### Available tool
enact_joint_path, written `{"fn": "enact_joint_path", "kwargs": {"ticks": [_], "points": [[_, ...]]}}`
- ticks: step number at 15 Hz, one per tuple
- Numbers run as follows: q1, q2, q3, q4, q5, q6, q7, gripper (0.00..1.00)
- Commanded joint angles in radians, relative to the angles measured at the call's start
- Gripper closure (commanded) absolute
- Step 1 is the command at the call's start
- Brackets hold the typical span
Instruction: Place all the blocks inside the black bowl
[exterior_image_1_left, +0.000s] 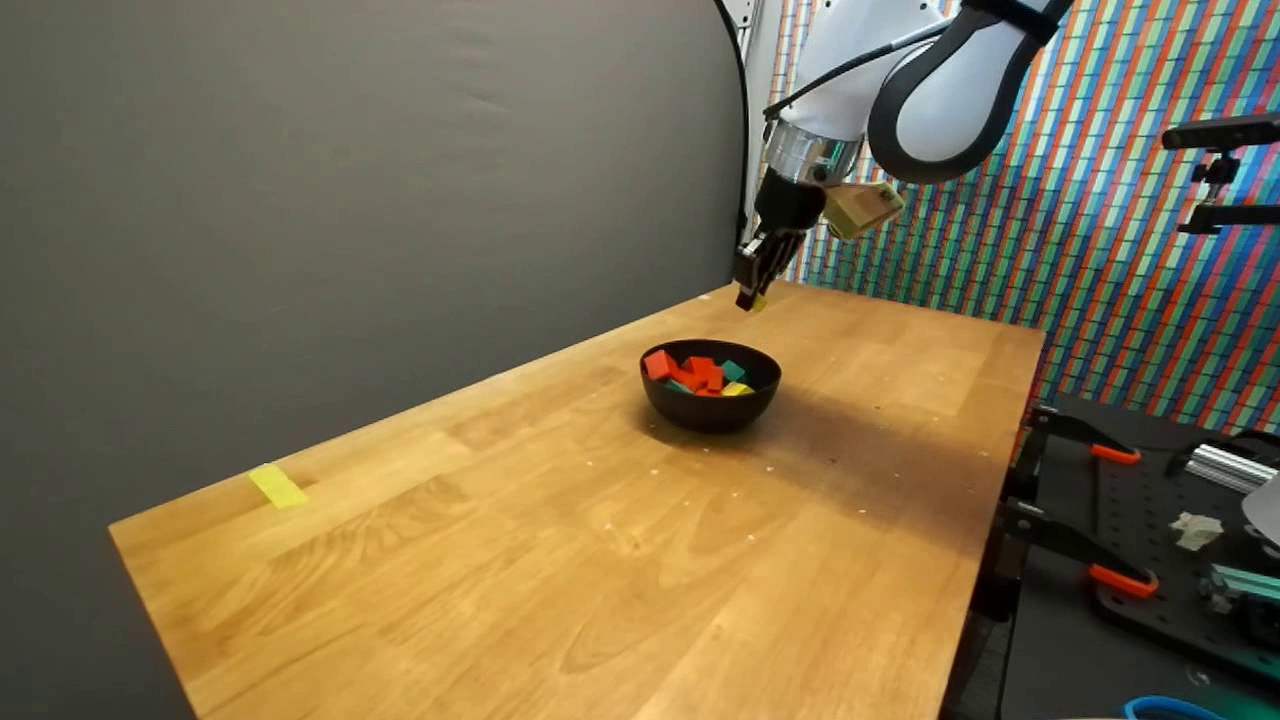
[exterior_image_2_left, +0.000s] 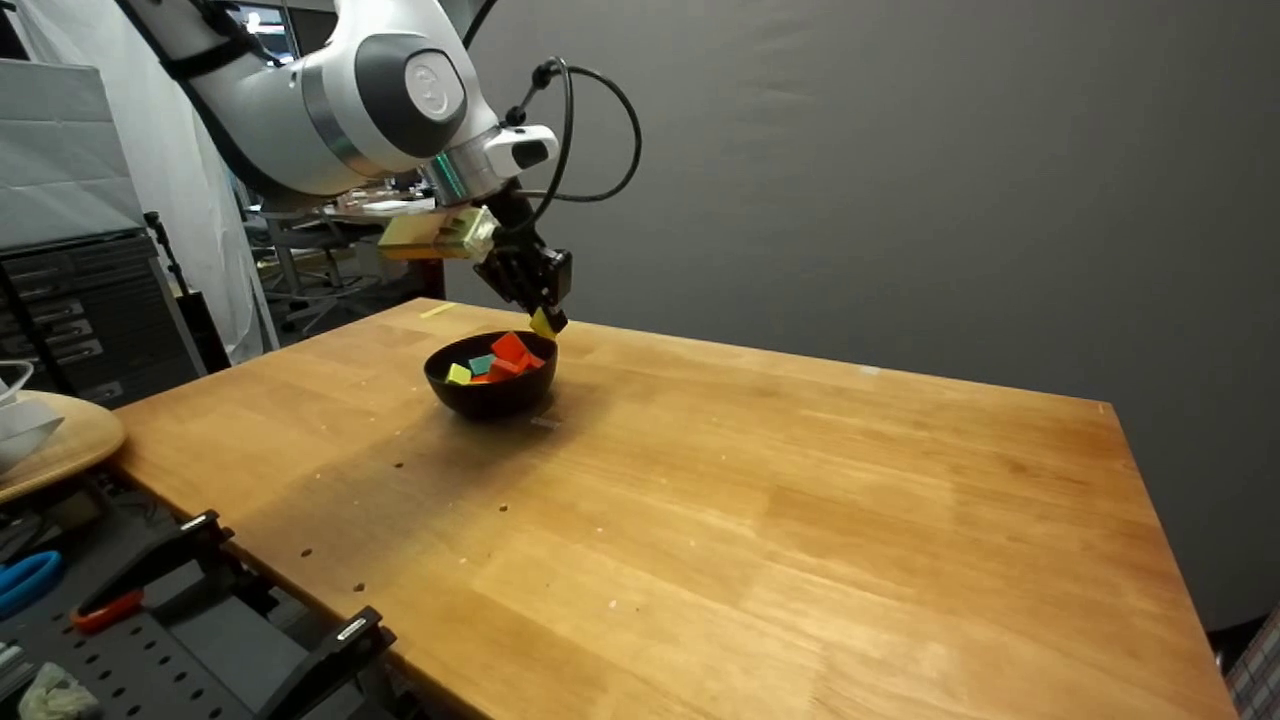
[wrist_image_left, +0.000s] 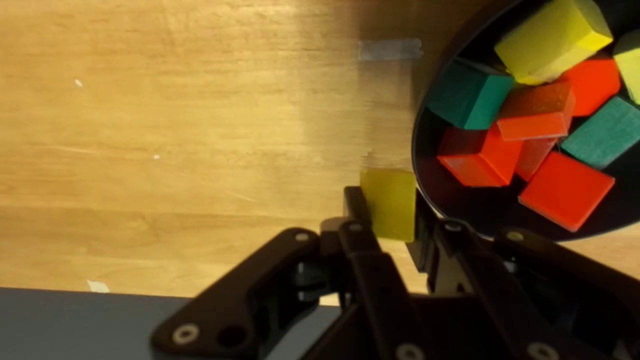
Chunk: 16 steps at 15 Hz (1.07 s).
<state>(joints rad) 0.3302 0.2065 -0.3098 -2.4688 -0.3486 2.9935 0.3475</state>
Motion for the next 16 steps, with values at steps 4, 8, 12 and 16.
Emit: {"fn": "enact_joint_path", "kwargs": {"ticks": [4,8,12,16], "points": [[0.002,-0.004,0.086,0.004,0.077,0.009,-0.03,0.84],[-0.073,0.017,0.211,0.002,0.203,0.018,-0.068,0.45],[-0.028,-0.017,0.122,-0.033,0.162,0.058,0.018,0.16],[0.052,-0.176,-0.127,-0.144,-0.05,0.115,0.132,0.0]]}}
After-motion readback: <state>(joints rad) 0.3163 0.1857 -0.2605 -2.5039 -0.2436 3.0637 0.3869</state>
